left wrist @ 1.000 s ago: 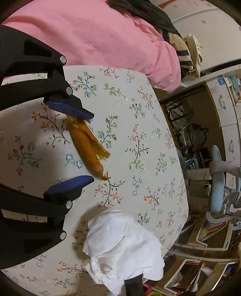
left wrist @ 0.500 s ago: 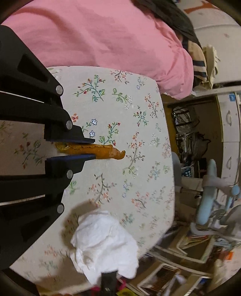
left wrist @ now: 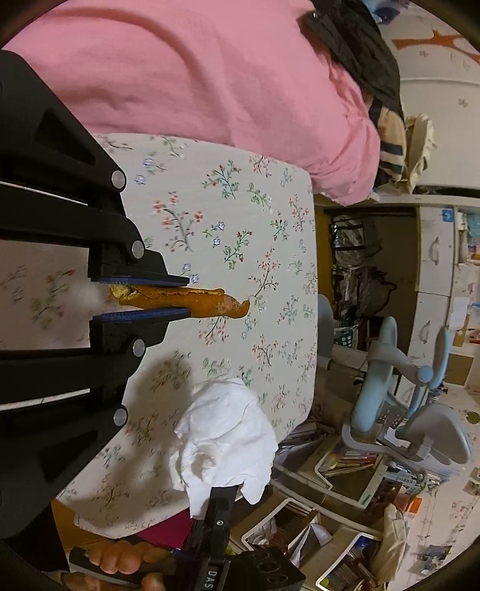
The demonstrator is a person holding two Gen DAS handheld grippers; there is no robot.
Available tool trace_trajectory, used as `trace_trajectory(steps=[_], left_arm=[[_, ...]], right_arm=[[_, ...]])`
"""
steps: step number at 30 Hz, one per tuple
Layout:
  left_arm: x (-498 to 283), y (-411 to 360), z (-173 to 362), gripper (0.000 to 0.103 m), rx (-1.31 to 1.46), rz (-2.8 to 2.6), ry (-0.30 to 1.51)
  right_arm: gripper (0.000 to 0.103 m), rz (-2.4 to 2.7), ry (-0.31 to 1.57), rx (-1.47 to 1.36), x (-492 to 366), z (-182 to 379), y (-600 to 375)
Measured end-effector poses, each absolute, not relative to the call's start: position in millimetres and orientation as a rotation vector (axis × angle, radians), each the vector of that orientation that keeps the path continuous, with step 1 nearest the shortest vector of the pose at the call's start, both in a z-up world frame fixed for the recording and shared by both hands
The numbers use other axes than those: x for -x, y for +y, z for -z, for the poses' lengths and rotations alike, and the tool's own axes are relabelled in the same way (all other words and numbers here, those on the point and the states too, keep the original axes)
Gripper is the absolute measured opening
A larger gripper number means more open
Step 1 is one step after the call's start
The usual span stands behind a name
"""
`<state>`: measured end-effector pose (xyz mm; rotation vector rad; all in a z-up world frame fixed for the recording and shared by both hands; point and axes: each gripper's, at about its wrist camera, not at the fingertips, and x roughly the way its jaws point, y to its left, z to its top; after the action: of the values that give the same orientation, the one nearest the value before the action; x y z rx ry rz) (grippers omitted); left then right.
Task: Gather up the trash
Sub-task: 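Lift the tissue pile and peel and carry both tools over the yellow bin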
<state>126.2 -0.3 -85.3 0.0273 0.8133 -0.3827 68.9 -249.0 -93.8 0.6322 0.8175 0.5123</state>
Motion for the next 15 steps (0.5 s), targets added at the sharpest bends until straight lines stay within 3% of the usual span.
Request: trace_trajectory(steps=[15], left_arm=[[-5, 5, 56, 0.011, -0.017, 0.317, 0.706]], right_arm=[[0.030, -0.525, 0.743, -0.692, 23, 81, -251]])
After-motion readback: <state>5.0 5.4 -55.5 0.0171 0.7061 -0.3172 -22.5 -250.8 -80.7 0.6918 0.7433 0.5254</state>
